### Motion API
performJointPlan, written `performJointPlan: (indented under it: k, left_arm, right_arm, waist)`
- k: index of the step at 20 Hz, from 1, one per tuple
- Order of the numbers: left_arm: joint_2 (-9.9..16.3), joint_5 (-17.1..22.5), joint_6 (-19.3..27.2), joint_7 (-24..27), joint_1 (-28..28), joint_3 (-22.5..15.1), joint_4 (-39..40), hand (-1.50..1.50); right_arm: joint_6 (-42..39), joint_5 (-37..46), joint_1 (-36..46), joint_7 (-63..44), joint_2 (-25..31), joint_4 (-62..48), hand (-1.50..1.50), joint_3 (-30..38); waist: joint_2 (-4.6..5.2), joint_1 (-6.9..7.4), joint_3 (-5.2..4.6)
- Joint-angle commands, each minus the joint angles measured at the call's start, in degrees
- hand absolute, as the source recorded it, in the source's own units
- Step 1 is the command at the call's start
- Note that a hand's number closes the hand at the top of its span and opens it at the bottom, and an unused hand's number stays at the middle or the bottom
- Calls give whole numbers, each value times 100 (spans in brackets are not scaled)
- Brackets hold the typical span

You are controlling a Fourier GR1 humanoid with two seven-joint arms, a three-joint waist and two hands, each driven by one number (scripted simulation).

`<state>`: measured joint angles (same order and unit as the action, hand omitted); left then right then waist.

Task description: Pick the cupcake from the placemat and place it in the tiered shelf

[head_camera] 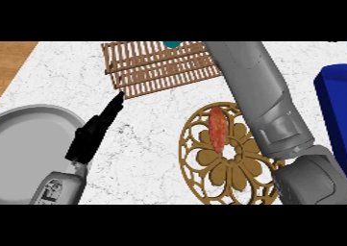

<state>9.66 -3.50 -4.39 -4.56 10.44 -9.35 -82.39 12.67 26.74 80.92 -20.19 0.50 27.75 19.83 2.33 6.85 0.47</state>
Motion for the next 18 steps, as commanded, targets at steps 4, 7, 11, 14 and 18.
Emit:
performJointPlan:
  k: [4,7,11,14,18]
  left_arm:
    - [4,-79,152,-40,-360,97,362,0]
    - [155,24,63,40,-487,275,410,0]
    - [161,15,116,180,-538,381,520,0]
    - [210,97,25,107,-778,398,302,0]
    - [114,10,176,204,-912,439,433,0]
  right_arm:
    - [1091,-566,64,1081,-33,-19,-150,688]
    - [1695,-607,43,1324,215,147,-150,894]
    - [2153,-645,-196,1694,657,153,-150,1137]
    - [2458,-698,-286,1417,908,69,-150,1305]
    - [2004,-712,-696,1342,1408,47,-150,1270]
  waist:
    - [-7,-99,-51]
    - [-74,-256,-53]
    - [-86,-391,-52]
    - [-167,-476,-49]
    - [-204,-618,-48]
